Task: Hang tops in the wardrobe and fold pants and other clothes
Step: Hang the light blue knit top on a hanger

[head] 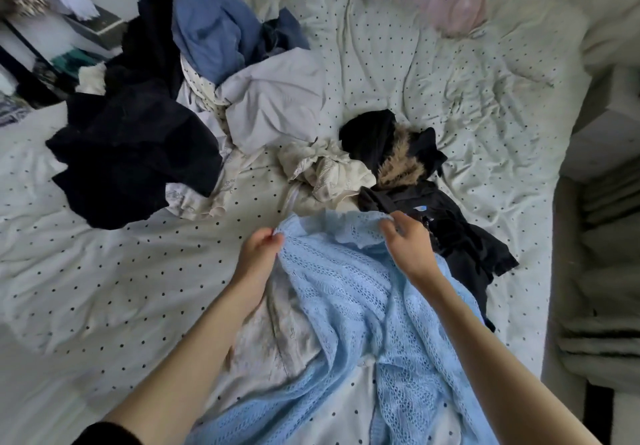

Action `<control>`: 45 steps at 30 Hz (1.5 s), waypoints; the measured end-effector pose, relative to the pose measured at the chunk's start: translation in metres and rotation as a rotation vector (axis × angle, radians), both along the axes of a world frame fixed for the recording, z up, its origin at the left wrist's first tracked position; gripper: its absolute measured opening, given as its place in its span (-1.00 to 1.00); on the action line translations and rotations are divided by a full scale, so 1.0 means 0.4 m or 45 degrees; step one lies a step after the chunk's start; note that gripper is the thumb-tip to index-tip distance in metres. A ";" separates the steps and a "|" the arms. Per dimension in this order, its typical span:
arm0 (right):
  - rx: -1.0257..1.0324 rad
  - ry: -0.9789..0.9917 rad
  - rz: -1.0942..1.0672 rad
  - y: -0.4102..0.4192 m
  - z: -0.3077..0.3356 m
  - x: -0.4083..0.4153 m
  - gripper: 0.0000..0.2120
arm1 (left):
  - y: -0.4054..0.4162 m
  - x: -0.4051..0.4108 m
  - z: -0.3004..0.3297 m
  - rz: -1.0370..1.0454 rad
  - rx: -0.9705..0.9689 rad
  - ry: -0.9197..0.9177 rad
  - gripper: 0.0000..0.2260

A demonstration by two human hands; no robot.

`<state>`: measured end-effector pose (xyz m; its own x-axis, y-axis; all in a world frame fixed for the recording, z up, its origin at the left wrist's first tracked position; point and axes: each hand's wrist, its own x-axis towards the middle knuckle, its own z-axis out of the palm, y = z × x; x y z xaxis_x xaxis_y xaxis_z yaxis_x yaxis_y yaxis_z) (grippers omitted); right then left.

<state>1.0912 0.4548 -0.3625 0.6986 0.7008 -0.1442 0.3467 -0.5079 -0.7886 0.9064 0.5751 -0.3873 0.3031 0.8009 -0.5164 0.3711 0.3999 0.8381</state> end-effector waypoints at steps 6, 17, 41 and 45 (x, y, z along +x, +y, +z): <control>-0.169 0.093 0.334 0.040 0.069 -0.142 -0.82 | 0.063 -0.281 0.101 0.172 0.192 0.023 -0.87; -0.630 -0.695 1.251 0.195 0.307 -0.630 -0.67 | -0.029 -0.958 0.294 0.600 0.595 0.240 -0.81; 0.076 -0.109 2.291 -0.128 0.607 -1.835 -0.76 | -1.082 -1.925 0.597 1.085 0.175 1.259 -0.62; 0.255 -0.182 2.493 -0.207 0.633 -2.001 -0.79 | -1.220 -1.968 0.602 1.233 0.004 1.321 -0.72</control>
<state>0.2909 0.3719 -0.1095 -0.9212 0.3891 -0.0010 0.2799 0.6608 -0.6965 0.1191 0.0872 -0.1466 -0.8671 0.4717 -0.1600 0.3937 0.8458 0.3602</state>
